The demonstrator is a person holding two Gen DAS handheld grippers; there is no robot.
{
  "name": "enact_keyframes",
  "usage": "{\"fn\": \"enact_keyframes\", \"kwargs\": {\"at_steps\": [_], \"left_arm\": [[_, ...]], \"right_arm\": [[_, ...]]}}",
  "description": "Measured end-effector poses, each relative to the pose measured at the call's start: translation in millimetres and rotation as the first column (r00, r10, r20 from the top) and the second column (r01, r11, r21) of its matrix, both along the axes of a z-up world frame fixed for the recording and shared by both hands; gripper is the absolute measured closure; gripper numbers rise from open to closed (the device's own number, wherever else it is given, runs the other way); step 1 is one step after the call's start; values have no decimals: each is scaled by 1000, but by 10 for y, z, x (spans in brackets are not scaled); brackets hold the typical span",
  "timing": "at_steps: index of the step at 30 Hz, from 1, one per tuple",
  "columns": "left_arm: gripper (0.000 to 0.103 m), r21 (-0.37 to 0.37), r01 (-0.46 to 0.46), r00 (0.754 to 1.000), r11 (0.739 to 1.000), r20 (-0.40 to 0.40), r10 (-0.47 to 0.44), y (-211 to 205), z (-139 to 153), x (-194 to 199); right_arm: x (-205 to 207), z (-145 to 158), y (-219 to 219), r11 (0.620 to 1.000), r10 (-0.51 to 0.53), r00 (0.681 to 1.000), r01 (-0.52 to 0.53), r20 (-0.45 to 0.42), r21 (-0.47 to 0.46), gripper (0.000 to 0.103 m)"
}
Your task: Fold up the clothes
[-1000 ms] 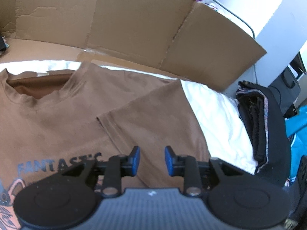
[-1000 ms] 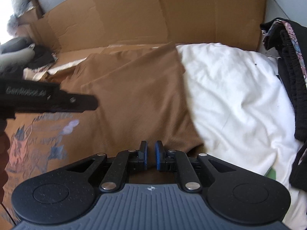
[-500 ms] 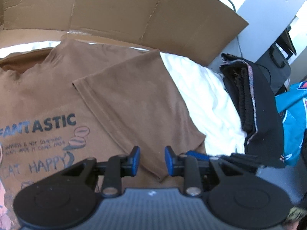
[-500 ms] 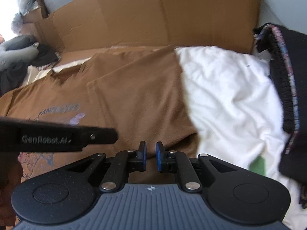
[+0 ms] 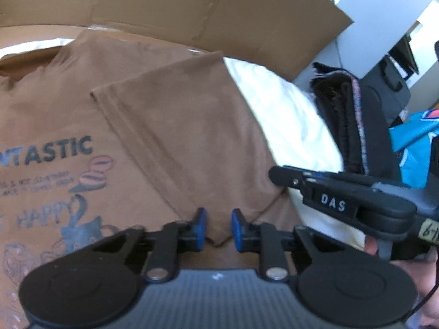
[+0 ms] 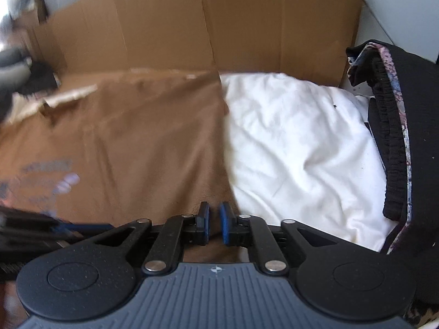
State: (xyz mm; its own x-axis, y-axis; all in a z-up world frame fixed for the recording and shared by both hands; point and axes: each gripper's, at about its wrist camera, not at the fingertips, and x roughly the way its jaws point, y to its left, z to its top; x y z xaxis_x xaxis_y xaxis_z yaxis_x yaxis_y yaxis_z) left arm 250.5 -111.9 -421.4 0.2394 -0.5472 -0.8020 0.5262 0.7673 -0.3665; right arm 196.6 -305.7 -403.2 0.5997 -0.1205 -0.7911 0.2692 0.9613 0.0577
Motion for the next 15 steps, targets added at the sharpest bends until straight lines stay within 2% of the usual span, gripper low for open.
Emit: {"fn": "enact_keyframes", "kwargs": {"at_steps": [1,7,9,10,15], "left_arm": [[95,8,-1,1000,1000,-1,1,-1,-2,10],[93,21,-18,1000,1000,-24,18,46,46,-10],[84,25,-27,999,999,-23,28,83,115,-56],[78,21,-30,999,999,-19,30,111,161,-84],[65,-1,-37,999,999,0,37,240,376,-209]], "right_arm": [[-6,-17,6,1000,2,1000,-2,0,-11,92],[-70,64,19,998,-59,998,59,0,-12,90],[-140,119,9,996,-87,996,87,15,13,90],[-194,150,13,997,-70,997,69,37,29,89],[-338,306,107,997,-53,998,51,36,60,89]]}}
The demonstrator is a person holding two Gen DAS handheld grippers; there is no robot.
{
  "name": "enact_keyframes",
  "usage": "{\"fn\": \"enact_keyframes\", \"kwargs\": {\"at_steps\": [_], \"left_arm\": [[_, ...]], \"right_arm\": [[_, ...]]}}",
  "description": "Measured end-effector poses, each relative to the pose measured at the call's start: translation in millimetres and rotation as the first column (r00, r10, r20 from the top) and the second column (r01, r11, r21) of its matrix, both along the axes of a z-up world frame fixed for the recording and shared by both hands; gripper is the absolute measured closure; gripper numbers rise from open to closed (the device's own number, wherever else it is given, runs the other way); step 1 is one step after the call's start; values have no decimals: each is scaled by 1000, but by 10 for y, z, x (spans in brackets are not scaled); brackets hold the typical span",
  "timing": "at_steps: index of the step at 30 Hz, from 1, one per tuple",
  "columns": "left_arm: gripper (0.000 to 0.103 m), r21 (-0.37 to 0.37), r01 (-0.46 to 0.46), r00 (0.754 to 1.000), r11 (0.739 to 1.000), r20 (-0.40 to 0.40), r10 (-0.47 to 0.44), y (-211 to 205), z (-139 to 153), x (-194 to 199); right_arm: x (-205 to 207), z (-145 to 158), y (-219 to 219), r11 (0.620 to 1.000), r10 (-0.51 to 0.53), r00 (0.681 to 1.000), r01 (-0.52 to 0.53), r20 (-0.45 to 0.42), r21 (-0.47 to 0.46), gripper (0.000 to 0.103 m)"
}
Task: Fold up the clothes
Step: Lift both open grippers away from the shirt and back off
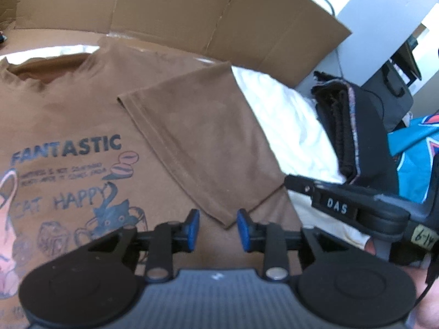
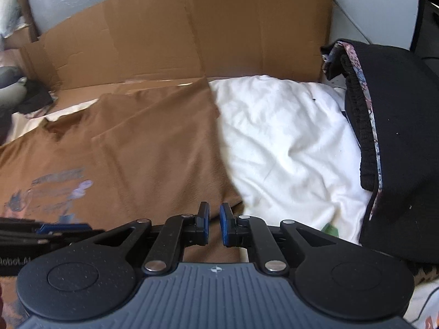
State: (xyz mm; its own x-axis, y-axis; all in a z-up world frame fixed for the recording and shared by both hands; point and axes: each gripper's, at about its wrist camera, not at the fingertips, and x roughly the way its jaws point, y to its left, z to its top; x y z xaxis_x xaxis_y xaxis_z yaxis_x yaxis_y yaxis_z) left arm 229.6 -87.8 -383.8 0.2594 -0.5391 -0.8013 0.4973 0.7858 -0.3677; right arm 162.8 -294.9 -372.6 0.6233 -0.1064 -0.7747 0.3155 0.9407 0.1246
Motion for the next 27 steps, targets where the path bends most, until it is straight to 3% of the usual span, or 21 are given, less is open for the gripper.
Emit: {"fn": "enact_keyframes", "kwargs": {"at_steps": [2,4,6,9,18,27], "left_arm": [[50,0,-3,1000,1000,10,3,46,87,-45],[37,14,0,1000,1000,31,-1,88,201,-95],[32,23,0,999,1000,49,-1,136,321,-121],[16,22,-39,998,999,57,37,287,476,-141],[15,81,-79,993,994,90,72,620,733,-135],[15,115,-148,985,982,101,137,990,939,-142]], "right_arm": [[-26,109,87,999,30,1000,-30,-5,-22,87],[-43,227,161,998,52,999,-53,-8,-22,61],[-65,348,232,997,72,997,-72,-4,-15,50],[-74,493,331,994,110,994,-110,-11,-17,45],[-106,770,400,990,136,991,-136,0,-26,30],[-152,888,635,985,175,984,-175,21,-14,27]]}}
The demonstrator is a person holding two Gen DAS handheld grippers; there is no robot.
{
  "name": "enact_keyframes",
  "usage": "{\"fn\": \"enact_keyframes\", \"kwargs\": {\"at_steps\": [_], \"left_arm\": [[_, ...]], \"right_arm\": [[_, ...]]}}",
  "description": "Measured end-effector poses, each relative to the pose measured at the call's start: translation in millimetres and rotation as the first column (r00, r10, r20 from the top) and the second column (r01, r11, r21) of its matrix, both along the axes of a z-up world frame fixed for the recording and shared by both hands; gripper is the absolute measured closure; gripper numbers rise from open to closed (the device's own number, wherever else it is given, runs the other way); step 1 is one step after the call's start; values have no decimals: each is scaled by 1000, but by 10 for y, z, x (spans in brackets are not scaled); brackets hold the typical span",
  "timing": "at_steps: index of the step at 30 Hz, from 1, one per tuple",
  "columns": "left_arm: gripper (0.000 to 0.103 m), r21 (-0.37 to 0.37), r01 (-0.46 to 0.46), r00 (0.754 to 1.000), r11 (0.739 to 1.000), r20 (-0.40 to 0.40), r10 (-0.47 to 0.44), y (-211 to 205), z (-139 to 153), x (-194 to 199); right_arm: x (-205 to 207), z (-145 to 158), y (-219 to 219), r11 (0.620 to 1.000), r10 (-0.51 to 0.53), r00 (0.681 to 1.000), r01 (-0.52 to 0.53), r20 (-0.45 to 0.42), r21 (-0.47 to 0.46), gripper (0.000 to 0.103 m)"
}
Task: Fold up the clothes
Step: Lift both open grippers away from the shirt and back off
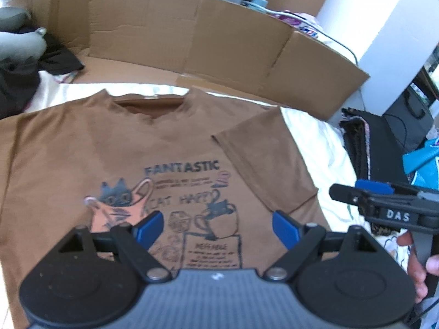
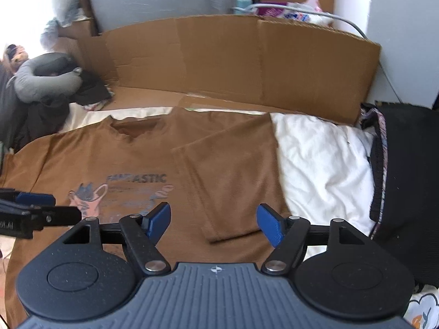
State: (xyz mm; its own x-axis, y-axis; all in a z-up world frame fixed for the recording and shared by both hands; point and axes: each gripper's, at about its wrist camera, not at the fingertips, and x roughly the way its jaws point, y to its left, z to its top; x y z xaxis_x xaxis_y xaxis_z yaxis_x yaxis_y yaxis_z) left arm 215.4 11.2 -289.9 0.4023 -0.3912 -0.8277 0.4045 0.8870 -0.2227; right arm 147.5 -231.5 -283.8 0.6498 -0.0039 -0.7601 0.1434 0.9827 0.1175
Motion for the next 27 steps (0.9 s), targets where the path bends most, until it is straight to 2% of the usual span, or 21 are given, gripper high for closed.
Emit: {"fn": "enact_keyframes", "kwargs": {"at_steps": [4,14,18,23,27], "left_arm": [[15,6,-30,1000,1000,6,30,176,34,15],[15,12,-103,995,995,-1,103,612,59,67],[15,30,-135,991,990,1,135,834,190,41],[15,38,-171,985,984,16,171,1107,422,-16],[15,39,-201,979,979,23,200,1321,557,-77]], "right_arm": [[7,27,114,1000,16,1000,-16,-5,18,26],[149,131,498,996,93,996,-93,-15,-9,26],[229,196,762,990,138,989,-139,-47,-23,26],[272,366,1155,982,188,980,-188,-64,7,25],[231,481,1499,974,228,972,-228,-57,17,19]]}}
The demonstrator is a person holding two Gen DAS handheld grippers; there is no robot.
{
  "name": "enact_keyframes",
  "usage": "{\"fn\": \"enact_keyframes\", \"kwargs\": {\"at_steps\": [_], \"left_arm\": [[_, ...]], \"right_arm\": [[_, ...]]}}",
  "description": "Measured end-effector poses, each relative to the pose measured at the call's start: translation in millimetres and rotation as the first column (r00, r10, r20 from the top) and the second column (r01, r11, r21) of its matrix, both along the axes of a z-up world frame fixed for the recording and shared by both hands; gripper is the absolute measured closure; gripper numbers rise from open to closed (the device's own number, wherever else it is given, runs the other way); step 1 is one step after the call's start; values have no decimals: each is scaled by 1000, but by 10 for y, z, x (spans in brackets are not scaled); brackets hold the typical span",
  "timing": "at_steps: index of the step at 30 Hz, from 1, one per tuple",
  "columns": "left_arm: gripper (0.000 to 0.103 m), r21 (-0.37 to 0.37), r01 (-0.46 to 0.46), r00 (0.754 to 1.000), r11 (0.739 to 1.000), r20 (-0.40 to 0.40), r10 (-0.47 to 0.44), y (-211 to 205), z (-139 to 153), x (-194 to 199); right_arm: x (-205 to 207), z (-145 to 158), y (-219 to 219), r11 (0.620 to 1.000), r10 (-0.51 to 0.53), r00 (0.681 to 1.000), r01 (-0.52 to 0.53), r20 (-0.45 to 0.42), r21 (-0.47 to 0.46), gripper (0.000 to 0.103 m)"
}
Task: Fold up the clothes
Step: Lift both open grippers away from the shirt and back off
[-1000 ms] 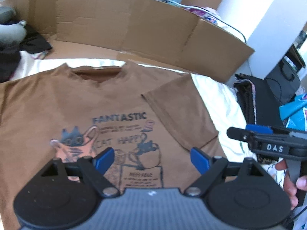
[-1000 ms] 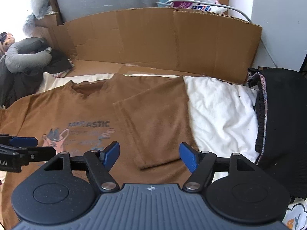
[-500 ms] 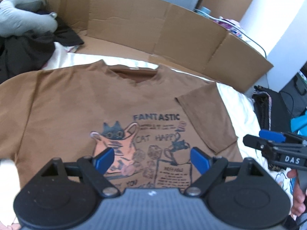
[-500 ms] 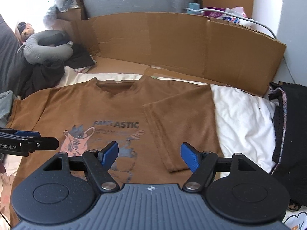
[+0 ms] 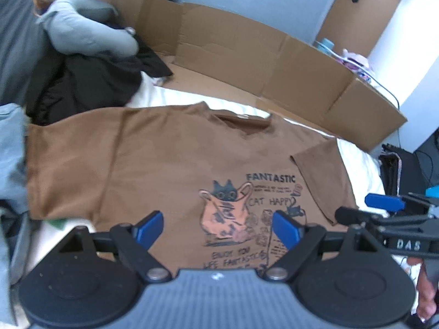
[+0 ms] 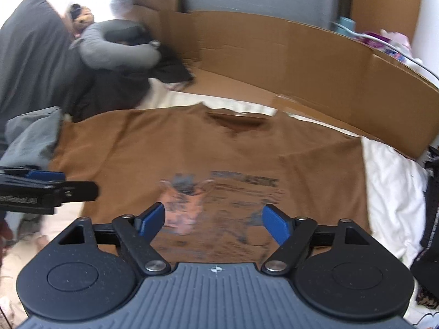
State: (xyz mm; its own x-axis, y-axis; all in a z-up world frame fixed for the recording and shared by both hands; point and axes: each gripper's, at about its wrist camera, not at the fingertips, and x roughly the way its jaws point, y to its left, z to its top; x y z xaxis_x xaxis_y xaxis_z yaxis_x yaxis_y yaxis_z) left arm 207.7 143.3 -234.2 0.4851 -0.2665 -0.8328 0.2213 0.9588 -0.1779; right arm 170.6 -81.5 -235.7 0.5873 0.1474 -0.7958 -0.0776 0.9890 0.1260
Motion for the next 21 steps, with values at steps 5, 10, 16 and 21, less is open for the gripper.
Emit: {"fn": "enact_keyframes", "kwargs": {"at_steps": [5,10,16,21], "left_arm": [[15,15,-50,999,999,-2,50,228,142,-71],[15,37,-82,997,996,-9,83,450,325,-150],[15,53,-116,992,992,-33,118,750,566,-270],[15,50,-162,986,986,-20,163,1051,787,-328]], "right_arm": [[-94,93,351,999,48,999,-48,-9,10,19],[-103,258,563,994,108,994,-108,-23,28,17],[-22,481,621,995,95,995,-94,-19,22,14],[5,573,665,996,86,996,-86,-1,36,14]]}}
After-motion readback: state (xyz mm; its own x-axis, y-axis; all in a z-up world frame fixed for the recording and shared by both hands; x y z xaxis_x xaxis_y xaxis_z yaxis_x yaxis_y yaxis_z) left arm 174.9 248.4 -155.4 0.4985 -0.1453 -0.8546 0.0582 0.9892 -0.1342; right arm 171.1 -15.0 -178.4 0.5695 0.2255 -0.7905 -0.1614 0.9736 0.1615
